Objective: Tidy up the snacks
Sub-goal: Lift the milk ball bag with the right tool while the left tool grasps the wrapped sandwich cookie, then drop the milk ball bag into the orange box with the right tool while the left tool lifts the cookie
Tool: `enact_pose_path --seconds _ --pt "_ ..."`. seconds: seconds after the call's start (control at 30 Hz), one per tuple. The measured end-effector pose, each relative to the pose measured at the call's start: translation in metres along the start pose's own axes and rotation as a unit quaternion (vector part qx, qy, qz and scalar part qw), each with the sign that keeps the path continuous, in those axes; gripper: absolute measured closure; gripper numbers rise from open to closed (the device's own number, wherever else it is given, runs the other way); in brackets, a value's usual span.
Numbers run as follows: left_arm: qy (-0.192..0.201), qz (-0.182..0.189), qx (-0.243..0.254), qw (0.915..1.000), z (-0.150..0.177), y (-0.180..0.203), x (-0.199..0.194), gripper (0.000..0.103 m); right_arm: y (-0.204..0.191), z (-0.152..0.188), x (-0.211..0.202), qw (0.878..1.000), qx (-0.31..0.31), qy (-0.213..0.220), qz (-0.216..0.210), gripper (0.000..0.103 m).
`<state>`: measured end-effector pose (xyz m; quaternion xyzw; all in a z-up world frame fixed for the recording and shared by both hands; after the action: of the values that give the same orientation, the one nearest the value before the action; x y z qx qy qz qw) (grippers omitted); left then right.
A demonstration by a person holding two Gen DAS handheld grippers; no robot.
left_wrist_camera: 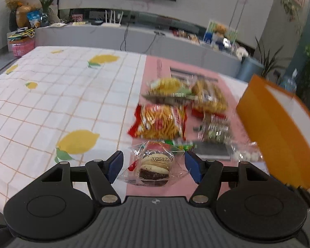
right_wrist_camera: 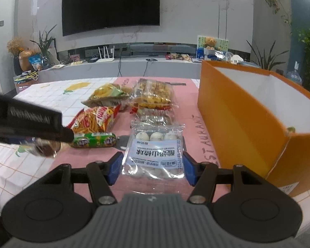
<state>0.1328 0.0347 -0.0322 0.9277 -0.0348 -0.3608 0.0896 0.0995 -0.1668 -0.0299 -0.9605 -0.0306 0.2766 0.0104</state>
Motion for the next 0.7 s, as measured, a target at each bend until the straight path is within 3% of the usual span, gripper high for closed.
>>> enact_pose_path --seconds 0.23,0.4,0.53,0.7 --pt "0.053 0.01 -0.007 0.9985 -0.023 -0.009 -0.029 0.027 0.012 -0.02 -0.025 0.999 0.014 0.039 -0.025 0.043" --pt "0.061 0.031 -0.024 0.9974 -0.032 -0.009 -0.039 0.027 0.036 -0.049 -0.061 0.995 -0.007 0.088 -0.039 0.043" --pt "0.061 0.059 -0.025 0.9961 -0.033 0.005 -0.042 0.027 0.073 -0.071 -0.086 0.993 -0.024 0.115 -0.017 0.043" --pt "0.053 0.095 -0.007 0.994 -0.027 0.033 -0.046 0.027 0.127 -0.078 -0.093 0.994 -0.004 0.105 0.024 0.043"
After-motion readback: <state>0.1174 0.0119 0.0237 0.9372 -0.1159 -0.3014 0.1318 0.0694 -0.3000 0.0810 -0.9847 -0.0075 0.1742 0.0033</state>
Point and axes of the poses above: each gripper's, at about its wrist camera, not at the fingertips, and x roughly the way its jaws point, y to its right, z to its underside, the point moved 1 cm from there along x, roughly the way its jaws point, and after that the axes turned 1 degree about x, right-handed, at the moved point
